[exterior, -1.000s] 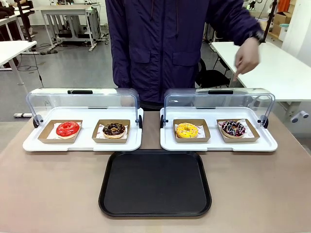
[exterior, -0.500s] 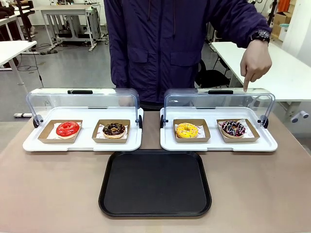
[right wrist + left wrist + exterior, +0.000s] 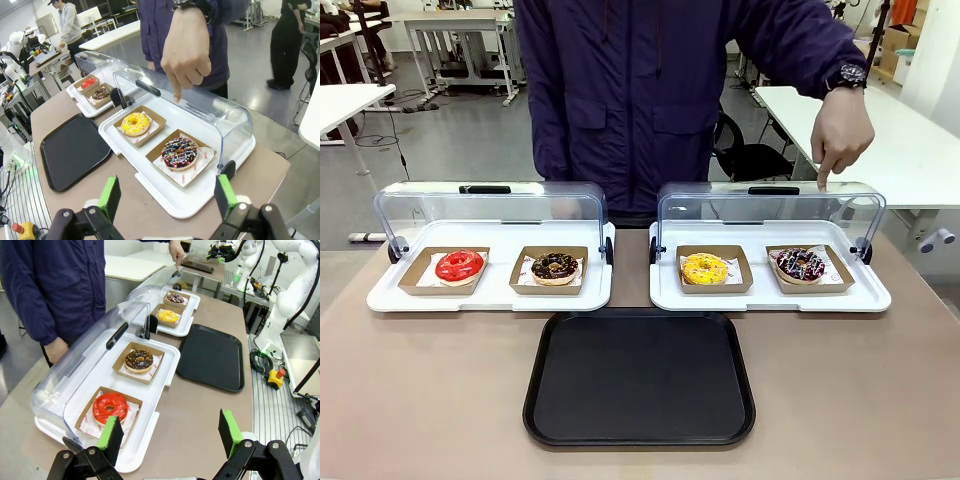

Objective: Move the fourth donut from the left to the tray.
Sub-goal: Pick up the Paper togo box containing the Donut indicated by the person and place it on the Handle tray.

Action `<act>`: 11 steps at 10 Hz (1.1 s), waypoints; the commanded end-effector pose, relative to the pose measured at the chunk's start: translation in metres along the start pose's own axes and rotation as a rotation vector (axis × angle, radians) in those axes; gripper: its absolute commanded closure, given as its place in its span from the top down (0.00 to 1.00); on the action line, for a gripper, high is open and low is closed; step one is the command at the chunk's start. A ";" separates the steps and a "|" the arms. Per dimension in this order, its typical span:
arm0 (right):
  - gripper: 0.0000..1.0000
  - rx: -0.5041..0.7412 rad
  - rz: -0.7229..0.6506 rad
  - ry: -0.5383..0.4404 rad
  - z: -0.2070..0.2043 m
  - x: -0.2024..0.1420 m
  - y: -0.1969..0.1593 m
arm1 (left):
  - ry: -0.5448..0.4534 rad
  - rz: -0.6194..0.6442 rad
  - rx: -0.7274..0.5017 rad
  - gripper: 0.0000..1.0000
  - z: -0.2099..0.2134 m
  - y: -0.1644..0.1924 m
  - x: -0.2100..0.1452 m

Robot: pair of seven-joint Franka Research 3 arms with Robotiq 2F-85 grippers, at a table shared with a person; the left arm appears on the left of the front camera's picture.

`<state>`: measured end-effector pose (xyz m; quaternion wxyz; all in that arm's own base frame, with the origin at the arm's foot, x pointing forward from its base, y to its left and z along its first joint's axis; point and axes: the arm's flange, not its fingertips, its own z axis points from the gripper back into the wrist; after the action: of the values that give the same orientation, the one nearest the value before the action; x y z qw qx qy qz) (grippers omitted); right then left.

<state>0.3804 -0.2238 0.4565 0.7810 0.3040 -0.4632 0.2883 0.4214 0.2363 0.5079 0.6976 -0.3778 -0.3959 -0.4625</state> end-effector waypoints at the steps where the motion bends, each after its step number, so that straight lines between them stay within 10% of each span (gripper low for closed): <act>1: 1.00 0.001 0.024 -0.030 -0.001 0.002 -0.003 | 0.011 0.002 0.009 1.00 -0.001 -0.004 0.002; 11: 1.00 -0.001 0.064 0.062 -0.005 0.010 0.002 | 0.011 0.002 0.009 1.00 -0.001 -0.004 0.002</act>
<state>0.3817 -0.2216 0.4576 0.7819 0.3010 -0.4593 0.2951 0.4213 0.2363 0.5079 0.6976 -0.3778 -0.3959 -0.4625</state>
